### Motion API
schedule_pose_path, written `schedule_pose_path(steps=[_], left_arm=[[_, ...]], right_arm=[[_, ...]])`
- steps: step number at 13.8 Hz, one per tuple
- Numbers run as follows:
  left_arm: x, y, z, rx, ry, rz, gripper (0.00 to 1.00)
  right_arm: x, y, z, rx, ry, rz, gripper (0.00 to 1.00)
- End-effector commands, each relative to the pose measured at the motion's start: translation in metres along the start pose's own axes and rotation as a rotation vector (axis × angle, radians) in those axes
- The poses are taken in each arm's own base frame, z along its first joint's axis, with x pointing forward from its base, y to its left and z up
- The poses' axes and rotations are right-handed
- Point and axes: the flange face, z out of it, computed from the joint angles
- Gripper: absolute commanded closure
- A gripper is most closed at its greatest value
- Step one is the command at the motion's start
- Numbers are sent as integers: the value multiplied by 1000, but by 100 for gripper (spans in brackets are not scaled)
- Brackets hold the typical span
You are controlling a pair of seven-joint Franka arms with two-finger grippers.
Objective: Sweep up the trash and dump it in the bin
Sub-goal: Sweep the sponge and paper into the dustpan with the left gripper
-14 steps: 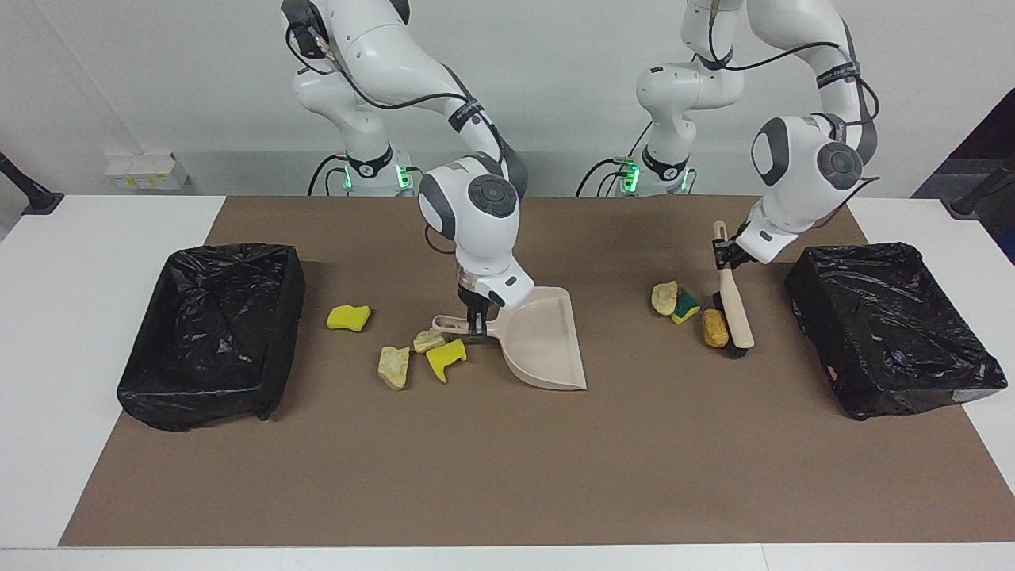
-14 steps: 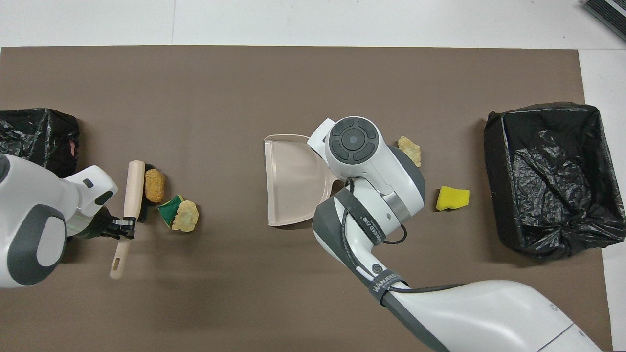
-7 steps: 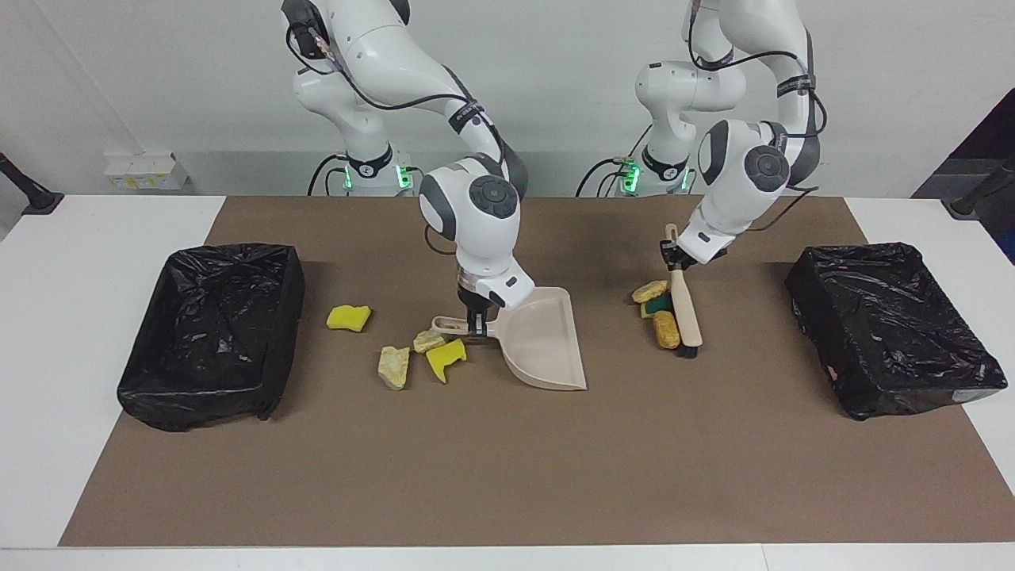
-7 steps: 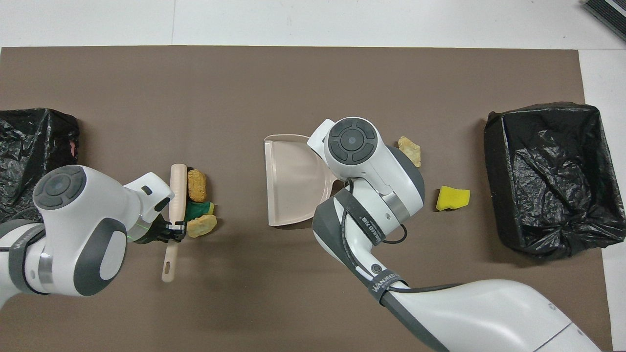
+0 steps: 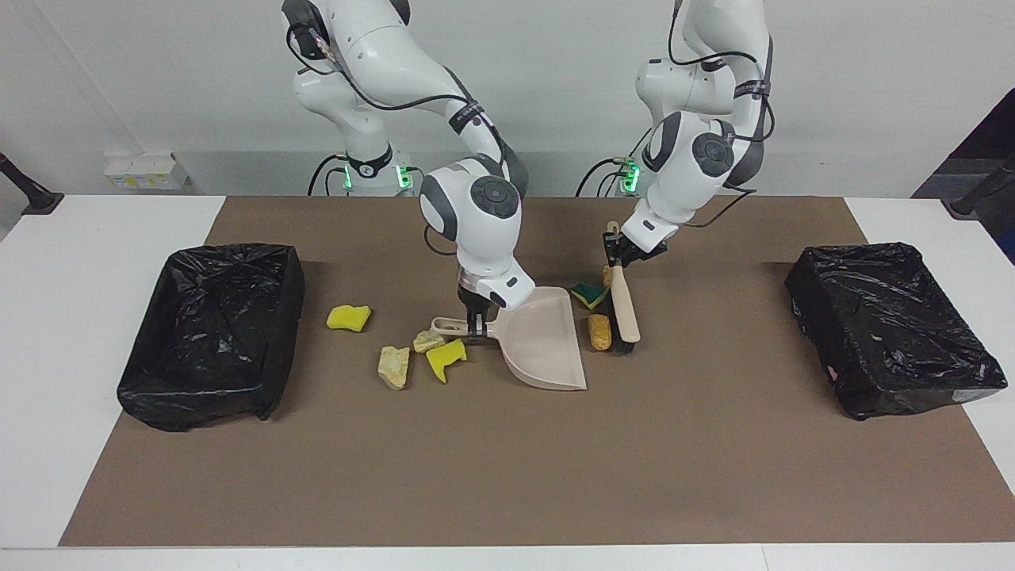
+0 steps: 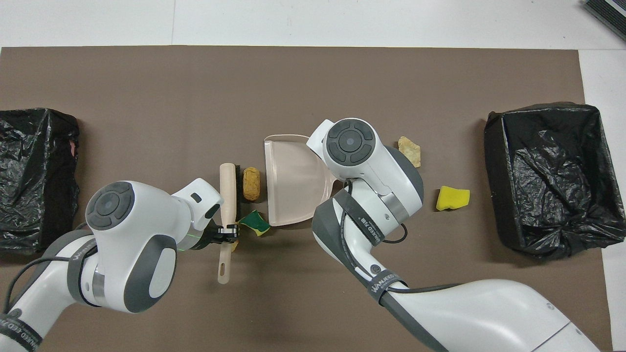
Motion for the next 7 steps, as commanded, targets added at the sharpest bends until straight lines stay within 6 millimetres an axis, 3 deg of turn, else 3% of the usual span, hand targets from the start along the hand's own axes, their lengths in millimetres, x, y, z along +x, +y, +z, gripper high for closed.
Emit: schedule_pose_path(steps=[1,3,5,7], left_arm=[[4,22,-4,-32,28,-15,100],[17,32,-14,-40,20,-79,100],[23,29,-31,-53,33,-127,100],[23,9,-61,-59,3,-173,100]], right_arm=[[0,0,5,-21,-22,-52,100],[0,0,4,-23,-21,-61,100],[0,0,5,-21,-22,-61,100],[-1,0,5,-21,-22,-64,100]])
